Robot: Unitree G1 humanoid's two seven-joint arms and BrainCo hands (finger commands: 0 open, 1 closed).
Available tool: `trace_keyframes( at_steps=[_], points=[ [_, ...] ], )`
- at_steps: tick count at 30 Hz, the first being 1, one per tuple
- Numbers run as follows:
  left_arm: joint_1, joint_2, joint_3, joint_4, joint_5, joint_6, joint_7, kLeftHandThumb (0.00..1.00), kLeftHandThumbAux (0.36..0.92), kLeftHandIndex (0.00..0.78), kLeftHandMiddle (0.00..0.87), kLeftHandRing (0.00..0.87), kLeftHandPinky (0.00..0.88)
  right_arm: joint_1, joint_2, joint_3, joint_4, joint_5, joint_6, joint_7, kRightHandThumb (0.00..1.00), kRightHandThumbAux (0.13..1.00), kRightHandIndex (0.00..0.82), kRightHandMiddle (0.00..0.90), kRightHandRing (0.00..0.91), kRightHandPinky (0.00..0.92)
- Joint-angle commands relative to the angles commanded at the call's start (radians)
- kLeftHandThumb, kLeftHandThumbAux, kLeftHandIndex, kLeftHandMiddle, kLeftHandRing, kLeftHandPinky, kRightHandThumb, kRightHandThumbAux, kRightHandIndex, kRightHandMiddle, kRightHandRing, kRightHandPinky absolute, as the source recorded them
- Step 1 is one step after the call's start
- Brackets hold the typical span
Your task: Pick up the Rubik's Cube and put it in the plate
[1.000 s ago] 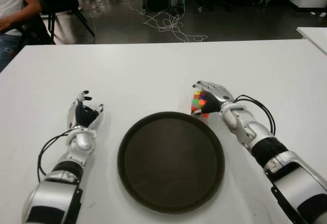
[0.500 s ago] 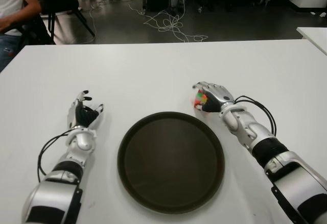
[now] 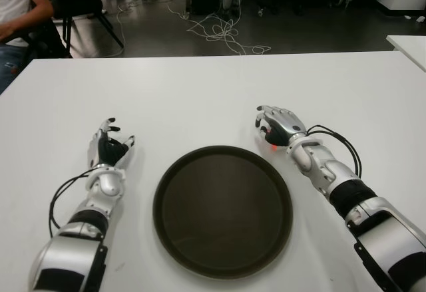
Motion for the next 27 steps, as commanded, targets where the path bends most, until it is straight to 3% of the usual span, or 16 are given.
trace_keyframes(
  at_steps=[14, 18, 22, 27],
  points=[
    [0.003, 0.006, -0.005, 0.002, 0.013, -0.011, 0.008, 0.244, 0.738, 0.18, 0.29, 0.317, 0.327, 0.011, 0.002, -0.009, -0.024, 0.01, 0.004, -0.016, 0.706, 0.723, 0.415, 0.255, 0.258, 0.305],
    [0.003, 0.007, -0.008, 0.002, 0.015, -0.016, 0.01, 0.267, 0.757, 0.187, 0.309, 0.348, 0.374, 0.01, 0.004, -0.009, -0.026, 0.01, 0.016, -0.01, 0.706, 0.723, 0.414, 0.299, 0.303, 0.348],
    [0.003, 0.008, -0.01, 0.003, 0.015, -0.02, 0.011, 0.289, 0.759, 0.196, 0.336, 0.385, 0.408, 0.011, 0.004, -0.011, -0.027, 0.014, 0.013, -0.011, 0.81, 0.693, 0.438, 0.409, 0.361, 0.398],
    [0.003, 0.008, -0.012, 0.004, 0.014, -0.018, 0.011, 0.265, 0.746, 0.187, 0.336, 0.383, 0.383, 0.016, 0.003, -0.02, -0.03, 0.027, -0.006, -0.017, 0.824, 0.695, 0.384, 0.469, 0.429, 0.462]
  ],
)
